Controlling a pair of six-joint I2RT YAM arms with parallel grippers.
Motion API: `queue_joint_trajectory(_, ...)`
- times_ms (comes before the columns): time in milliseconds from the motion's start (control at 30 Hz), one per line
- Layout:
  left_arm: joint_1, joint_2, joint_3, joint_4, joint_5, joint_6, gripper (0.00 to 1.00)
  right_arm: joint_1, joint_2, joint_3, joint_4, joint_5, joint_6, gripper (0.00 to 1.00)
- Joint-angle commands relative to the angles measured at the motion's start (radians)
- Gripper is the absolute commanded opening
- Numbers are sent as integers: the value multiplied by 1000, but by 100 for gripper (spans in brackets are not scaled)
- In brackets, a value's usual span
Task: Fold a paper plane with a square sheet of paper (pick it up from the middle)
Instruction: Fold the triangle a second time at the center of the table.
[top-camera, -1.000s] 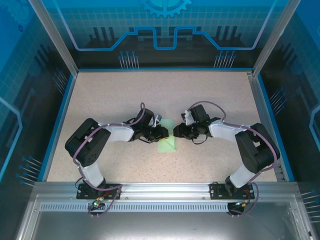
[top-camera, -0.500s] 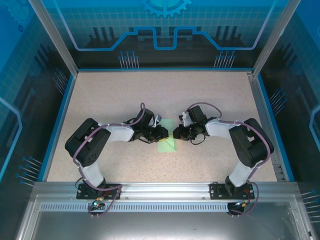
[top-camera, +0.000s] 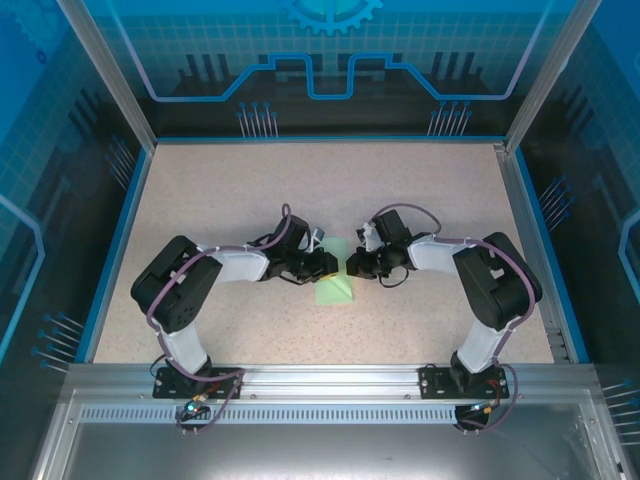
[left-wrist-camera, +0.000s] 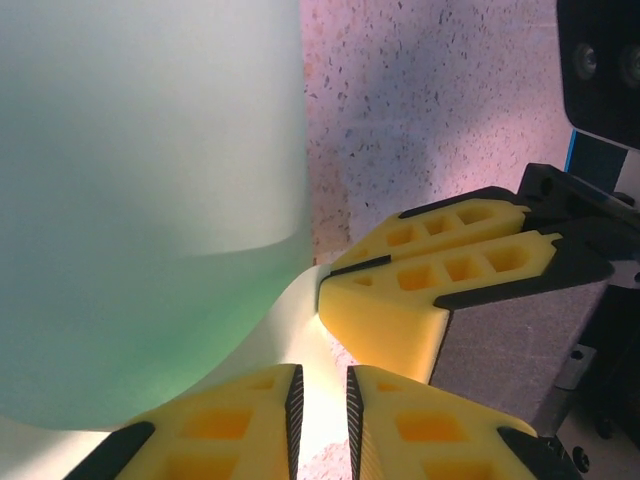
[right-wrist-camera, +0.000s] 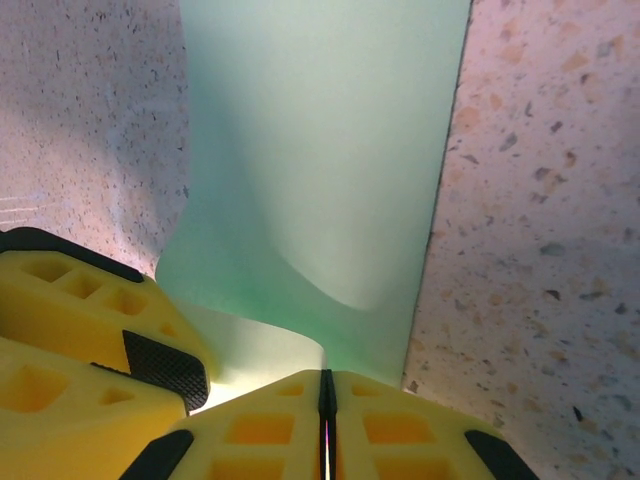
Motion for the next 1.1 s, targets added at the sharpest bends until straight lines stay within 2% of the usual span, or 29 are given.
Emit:
queue_joint_trajectory(0, -8, 31, 31, 0, 17, 16, 24, 15, 9, 22, -16, 25, -12, 10)
queue_joint_trajectory(1067, -8, 97, 71, -33, 17, 41, 23, 16, 26, 22, -49, 79, -7, 11)
